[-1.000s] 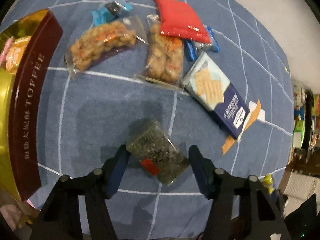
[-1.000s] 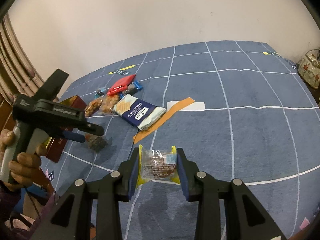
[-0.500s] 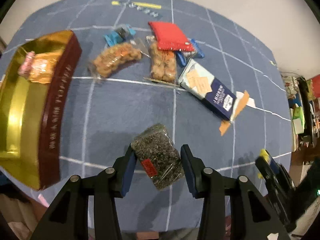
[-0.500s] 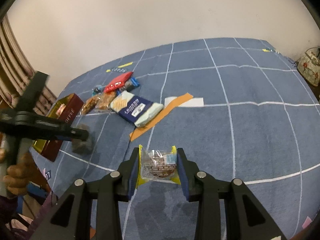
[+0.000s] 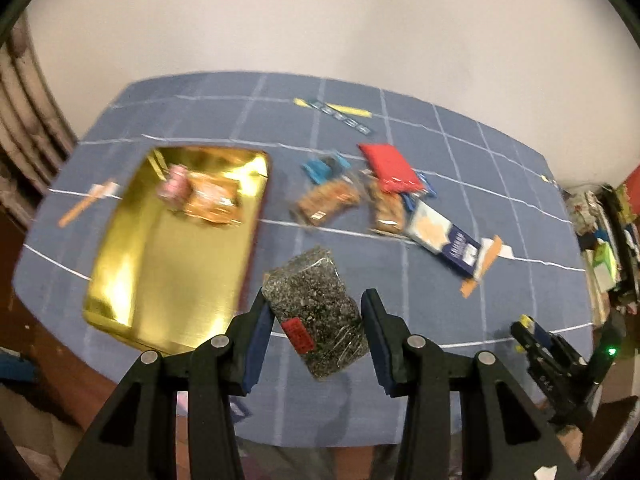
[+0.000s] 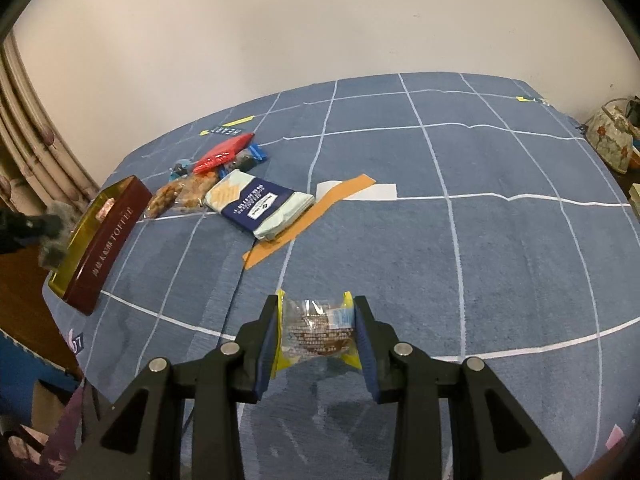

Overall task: Organize snacks
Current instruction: 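Carry the dark seed packet into the tin and open the left tool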

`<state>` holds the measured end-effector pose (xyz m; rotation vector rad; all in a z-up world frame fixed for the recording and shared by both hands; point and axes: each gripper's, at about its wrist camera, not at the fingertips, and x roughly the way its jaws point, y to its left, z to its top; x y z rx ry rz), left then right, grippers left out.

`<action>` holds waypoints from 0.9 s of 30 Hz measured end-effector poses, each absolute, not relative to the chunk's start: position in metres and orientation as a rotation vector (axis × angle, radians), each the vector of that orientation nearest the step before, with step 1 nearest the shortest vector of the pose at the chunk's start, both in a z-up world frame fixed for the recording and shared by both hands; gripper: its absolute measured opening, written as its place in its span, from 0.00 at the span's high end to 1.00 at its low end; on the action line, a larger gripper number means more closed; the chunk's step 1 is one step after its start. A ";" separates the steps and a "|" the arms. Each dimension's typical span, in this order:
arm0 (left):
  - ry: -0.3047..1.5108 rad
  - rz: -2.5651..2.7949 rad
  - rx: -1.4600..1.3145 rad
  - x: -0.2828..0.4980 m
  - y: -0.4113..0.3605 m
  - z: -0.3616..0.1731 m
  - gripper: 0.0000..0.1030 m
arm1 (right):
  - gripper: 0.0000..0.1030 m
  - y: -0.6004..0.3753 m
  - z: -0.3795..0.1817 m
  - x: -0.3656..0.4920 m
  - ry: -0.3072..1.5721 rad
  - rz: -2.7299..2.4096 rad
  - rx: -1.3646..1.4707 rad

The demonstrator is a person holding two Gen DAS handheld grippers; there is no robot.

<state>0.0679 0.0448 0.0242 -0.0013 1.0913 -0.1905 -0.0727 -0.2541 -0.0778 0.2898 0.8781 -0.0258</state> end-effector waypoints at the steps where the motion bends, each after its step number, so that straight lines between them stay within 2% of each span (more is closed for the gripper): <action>1: 1.076 -0.173 0.006 0.068 0.051 0.026 0.61 | 0.65 -0.253 -0.078 -0.072 0.879 -0.026 0.285; 12: 1.029 -0.046 0.046 0.072 0.095 0.022 0.61 | 0.65 -0.246 -0.085 -0.071 0.899 -0.030 0.260; 27: 1.031 0.021 0.122 0.094 0.129 -0.013 0.60 | 0.65 -0.245 -0.089 -0.070 0.912 -0.029 0.255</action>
